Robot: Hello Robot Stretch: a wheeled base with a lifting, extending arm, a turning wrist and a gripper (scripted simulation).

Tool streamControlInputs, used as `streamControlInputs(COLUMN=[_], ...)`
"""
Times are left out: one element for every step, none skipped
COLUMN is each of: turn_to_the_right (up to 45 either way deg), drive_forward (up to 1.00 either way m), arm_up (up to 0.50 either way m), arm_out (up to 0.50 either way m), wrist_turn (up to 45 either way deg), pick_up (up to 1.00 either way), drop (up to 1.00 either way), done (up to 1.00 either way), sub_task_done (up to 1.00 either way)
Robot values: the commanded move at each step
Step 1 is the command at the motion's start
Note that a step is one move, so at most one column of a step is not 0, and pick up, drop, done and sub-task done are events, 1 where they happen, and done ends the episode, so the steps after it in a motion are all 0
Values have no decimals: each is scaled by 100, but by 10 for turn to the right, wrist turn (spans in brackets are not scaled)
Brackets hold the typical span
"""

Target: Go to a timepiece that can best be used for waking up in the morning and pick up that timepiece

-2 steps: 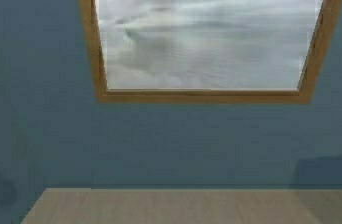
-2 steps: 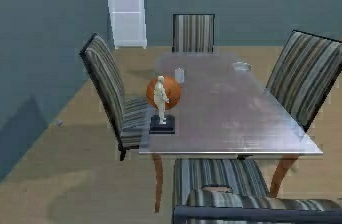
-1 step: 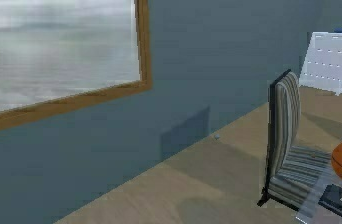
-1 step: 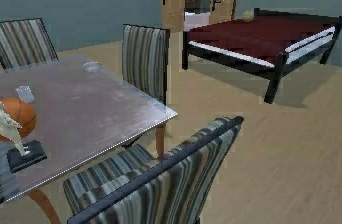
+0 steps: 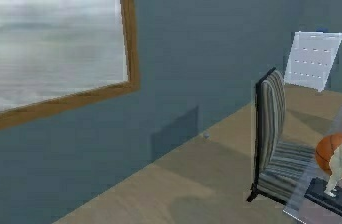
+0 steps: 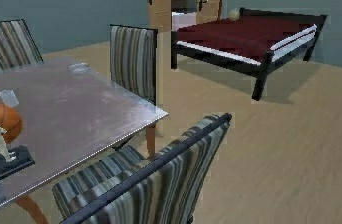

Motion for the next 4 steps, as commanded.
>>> streamControlInputs(turn_to_the_right=[0, 240, 0, 300], drive_forward=[25, 0, 70, 0], arm_up=[0, 0, 0, 0], arm_out=[0, 0, 0, 0], wrist_turn=[0, 0, 0, 0], pick_up=[0, 0, 0, 0], drop=[0, 0, 0, 0], done=[0, 0, 0, 0], sub_task_done=[0, 0, 0, 0])
